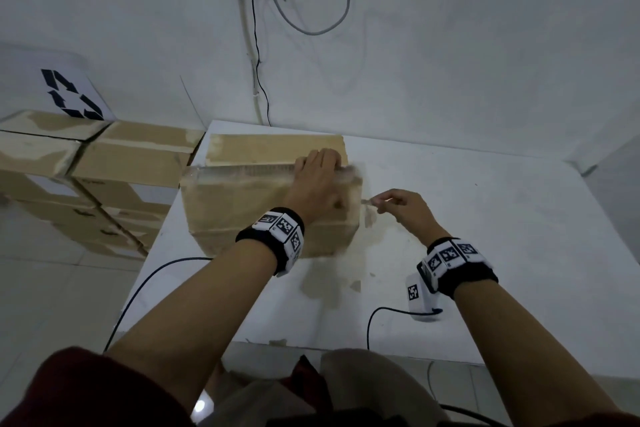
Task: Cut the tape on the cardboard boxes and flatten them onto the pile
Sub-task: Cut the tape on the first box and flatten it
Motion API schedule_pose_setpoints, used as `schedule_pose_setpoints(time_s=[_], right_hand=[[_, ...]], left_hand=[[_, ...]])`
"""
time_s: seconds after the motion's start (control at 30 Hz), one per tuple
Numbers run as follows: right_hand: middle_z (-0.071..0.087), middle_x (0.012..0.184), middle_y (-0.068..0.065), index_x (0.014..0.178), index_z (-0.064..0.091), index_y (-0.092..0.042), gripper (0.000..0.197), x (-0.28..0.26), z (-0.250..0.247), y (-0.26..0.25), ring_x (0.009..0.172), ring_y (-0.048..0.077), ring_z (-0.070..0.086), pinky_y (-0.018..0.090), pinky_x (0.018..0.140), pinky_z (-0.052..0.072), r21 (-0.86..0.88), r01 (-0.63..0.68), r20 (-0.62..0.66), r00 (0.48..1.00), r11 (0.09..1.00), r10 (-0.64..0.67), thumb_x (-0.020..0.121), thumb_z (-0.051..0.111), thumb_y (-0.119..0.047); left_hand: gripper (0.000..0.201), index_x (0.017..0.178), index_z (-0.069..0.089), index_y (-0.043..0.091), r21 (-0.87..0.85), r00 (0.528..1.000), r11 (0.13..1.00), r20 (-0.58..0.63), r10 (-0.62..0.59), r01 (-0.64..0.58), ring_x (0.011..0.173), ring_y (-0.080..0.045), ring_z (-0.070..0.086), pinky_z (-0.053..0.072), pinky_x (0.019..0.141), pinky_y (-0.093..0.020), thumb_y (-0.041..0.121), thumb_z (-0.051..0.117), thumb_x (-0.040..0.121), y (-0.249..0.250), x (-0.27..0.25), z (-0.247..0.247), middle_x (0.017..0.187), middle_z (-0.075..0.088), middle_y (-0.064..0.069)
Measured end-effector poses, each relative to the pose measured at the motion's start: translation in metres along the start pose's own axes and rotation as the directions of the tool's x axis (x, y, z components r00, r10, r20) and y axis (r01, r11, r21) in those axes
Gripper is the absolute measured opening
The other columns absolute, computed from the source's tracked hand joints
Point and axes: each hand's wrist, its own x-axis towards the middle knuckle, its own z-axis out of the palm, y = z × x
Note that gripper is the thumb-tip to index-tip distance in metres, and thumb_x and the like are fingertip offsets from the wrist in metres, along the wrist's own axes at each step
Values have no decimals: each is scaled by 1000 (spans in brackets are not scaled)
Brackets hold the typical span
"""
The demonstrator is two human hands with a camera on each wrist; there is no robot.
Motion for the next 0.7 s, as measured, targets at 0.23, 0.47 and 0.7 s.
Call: schedule_pose_setpoints(time_s=[0.23, 0.47, 0.7], right_hand=[[75, 87, -1, 98, 76, -11, 18, 2, -2, -2, 92, 17, 69, 20, 64, 49, 129, 31, -216, 976, 991, -3, 90, 69, -26], [76, 82, 3, 97, 72, -12, 16, 8, 13, -11, 75, 12, 72, 21, 61, 51, 224, 30, -153, 988, 974, 5, 91, 69, -27], [75, 83, -4, 92, 75, -23, 14, 16, 33, -15, 76, 3, 68, 21, 69, 48, 94, 90, -172, 982, 991, -72, 90, 68, -35]], left_hand=[[62, 111, 34, 12, 18, 988, 992, -90, -123, 126, 58, -21, 61, 39, 50, -27, 40, 75, 76, 16, -2, -22, 75, 64, 2], [43, 115, 46, 10, 129, 937, 960, 219, -272, 248, 106, -25, 54, 45, 83, -33, 45, 52, 91, 53, -57, -8, 115, 53, -7], [85, 142, 23, 10, 280, 861, 896, 286, -420, 344, 135, -33, 27, 9, 118, -47, 49, 66, 80, 9, -66, 36, 143, 32, -15]])
